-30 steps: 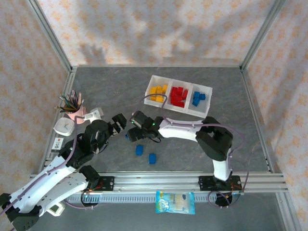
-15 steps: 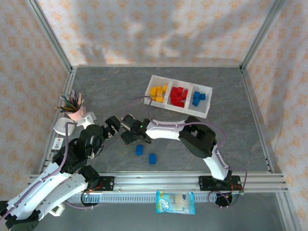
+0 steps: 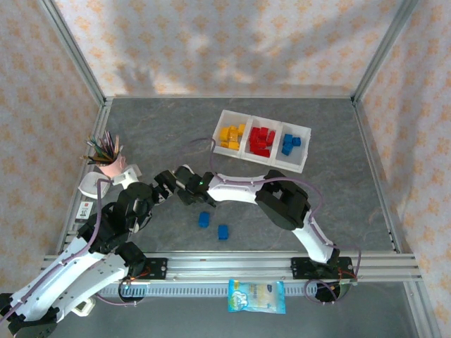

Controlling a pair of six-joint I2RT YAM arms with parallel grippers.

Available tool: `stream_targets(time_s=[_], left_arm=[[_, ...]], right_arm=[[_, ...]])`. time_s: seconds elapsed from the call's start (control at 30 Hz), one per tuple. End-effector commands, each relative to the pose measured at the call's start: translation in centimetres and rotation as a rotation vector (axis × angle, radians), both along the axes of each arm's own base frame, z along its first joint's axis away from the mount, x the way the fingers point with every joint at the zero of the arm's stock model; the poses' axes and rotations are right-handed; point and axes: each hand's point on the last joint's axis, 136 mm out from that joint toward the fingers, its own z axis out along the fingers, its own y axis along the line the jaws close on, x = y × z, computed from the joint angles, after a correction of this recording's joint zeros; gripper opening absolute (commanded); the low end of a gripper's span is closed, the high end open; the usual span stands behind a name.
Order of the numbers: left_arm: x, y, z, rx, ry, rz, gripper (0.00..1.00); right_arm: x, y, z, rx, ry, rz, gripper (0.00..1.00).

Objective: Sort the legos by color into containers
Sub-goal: Pick up the lego from the center of the table, then place the lego in the container.

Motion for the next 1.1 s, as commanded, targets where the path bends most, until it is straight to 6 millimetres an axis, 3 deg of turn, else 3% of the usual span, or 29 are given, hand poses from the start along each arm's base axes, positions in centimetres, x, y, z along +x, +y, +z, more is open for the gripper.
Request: stream_targets(time_s=[0.0, 0.2, 0.4, 0.6, 0.8, 1.07], left_arm=[[0.0, 0.7, -0.5, 0.026, 0.012, 0.027, 0.99], [0.5, 0.0, -0.1, 0.028, 0.007, 0.002, 0.99], [1.4, -1.7, 0.8, 0.023, -0.005, -0.052, 0.99], [3.5, -4.5, 1.5, 0.023, -0.028, -0.135, 0.99], [6.7, -9.1, 1.8, 0.021, -0.048, -0.258, 0.99], [10.6, -15.2, 1.7, -0.003, -0.069, -0.419, 0.99]], right_arm=[[0.2, -0.7, 0.3, -0.019, -0.015, -0.027, 0.48], [0.6, -1.7, 2.9, 0.034, -0.020, -0.087, 0.43], [2.6, -5.8, 6.4, 0.140, 0.007, -0.217, 0.40], [5.7, -13.1, 10.7, 0.220, -0.014, -0.394, 0.39], [9.4, -21.5, 14.5, 0.242, -0.089, -0.585, 0.39], [14.3, -32.9, 14.0, 0.205, -0.118, -0.878, 0.39]])
